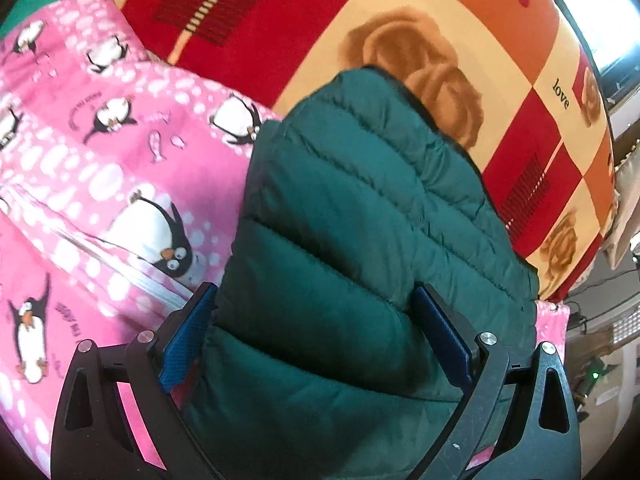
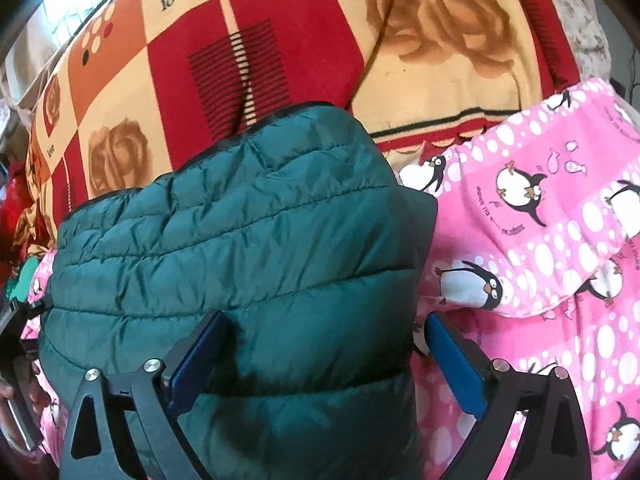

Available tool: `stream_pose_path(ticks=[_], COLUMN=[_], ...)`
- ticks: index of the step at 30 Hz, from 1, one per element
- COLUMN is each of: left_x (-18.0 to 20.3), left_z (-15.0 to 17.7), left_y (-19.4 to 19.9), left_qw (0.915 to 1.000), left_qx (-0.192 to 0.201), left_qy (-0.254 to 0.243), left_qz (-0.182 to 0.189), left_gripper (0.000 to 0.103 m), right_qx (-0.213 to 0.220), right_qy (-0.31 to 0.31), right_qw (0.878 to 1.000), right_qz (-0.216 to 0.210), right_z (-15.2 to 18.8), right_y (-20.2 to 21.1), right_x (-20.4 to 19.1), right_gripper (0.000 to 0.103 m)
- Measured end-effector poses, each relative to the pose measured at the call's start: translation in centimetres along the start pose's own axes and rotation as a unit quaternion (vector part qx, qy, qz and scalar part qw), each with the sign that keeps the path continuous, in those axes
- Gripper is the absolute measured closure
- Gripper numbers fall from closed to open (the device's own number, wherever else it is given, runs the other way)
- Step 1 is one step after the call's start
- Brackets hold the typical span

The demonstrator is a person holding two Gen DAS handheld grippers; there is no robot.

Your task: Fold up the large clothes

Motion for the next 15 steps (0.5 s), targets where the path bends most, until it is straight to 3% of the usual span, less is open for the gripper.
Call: stream_pose_path(ticks=[2,15], left_x=[-0.2,-0.6], left_z=[0.0,-0.6], left_y=[-0.5,-2.8], left_qw=[1.0,0.9971], left_qx=[-0.005,-0.052], left_qy=[0.003,0.019], left_qz=[0.007,0.053], left_gripper=[0.001,0.0], right_qx=[0.0,-0.05], right_qy=[-0.006,-0.039], right_qw=[1.0,0.995], right_qz=[-0.007,-0.082], right_z=[-0.2,-1.8], right_y=[-0.5,-3.8], right_x=[0.3,1.9], right_gripper=[0.001,0.0])
Point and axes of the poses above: each gripper's, at about its wrist camera, not at the fingertips, and y roughly against the way its jaws point, x to its right, z to its underside, the point moved 4 cm from there along -y, roughly the way its jaws point, and after that the axes turned 3 degrees about -y, right-handed, at the moved point
